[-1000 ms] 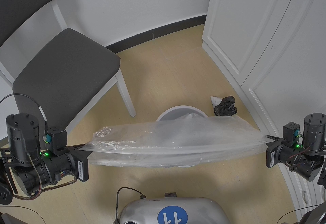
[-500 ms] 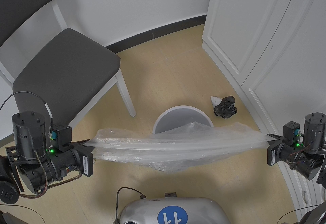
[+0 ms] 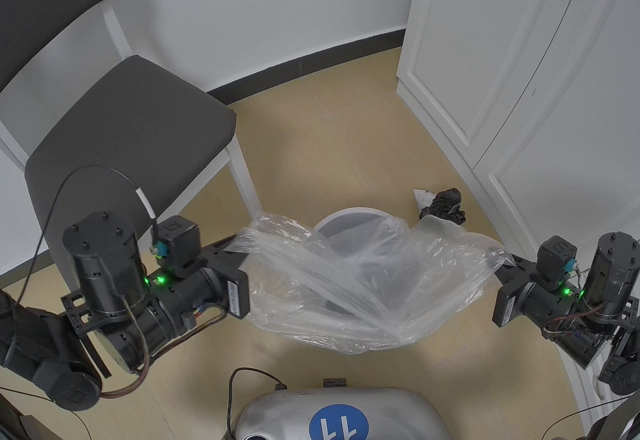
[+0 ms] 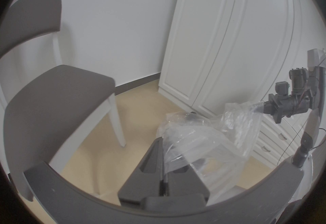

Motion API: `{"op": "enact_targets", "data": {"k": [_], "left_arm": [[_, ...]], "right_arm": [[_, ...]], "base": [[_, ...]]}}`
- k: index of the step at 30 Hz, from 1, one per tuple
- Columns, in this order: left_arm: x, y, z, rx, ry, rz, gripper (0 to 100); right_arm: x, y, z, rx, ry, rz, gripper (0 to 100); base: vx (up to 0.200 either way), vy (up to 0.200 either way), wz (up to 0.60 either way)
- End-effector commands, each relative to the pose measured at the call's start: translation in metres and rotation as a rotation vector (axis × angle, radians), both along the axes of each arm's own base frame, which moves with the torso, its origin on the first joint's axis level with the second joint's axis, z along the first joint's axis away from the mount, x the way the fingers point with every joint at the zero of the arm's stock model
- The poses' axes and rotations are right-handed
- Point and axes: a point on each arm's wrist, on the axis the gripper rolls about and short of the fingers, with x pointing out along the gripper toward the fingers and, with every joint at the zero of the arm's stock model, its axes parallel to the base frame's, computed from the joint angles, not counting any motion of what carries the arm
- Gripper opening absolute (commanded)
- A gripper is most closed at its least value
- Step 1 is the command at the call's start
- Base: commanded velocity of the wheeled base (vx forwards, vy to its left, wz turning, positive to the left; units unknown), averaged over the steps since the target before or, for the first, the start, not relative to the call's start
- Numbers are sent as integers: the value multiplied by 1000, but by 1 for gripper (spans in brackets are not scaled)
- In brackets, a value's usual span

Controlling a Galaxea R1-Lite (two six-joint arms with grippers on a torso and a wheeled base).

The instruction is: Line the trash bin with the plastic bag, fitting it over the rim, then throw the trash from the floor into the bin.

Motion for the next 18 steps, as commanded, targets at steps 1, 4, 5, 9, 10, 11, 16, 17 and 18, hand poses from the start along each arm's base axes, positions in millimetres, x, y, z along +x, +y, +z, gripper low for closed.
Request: {"op": "enact_targets", "data": {"k": [1, 4, 5, 9, 10, 11, 16, 17, 18], "left_arm": [[8, -37, -30, 3, 11, -142, 0], [6, -47, -35, -5, 13, -171, 0], [6, -54, -38, -21, 20, -186, 0], [5, -59, -39, -51, 35, -194, 0], [5, -59, -40, -54, 39, -195, 0], [5, -59, -40, -57, 41, -195, 0], [2, -59, -38, -89, 56, -194, 0], [2, -59, -38, -97, 61, -193, 0], [2, -59, -38, -97, 61, -193, 0]], "right_arm": [[11, 19, -35, -15, 45, 79, 0], [16, 24, -42, 10, 13, 82, 0], [21, 29, -49, 35, -15, 87, 0], [23, 36, -67, 41, 52, 97, 0], [22, 38, -67, 53, 58, 104, 0], [21, 40, -68, 72, 67, 114, 0], [21, 42, -65, 116, 71, 142, 0], [21, 42, -65, 116, 71, 141, 0], [21, 42, -65, 116, 71, 141, 0]], "base": [[0, 0, 0], [0, 0, 0], [0, 0, 0], [0, 0, 0], [0, 0, 0], [0, 0, 0], [0, 0, 0], [0, 0, 0], [0, 0, 0]]}}
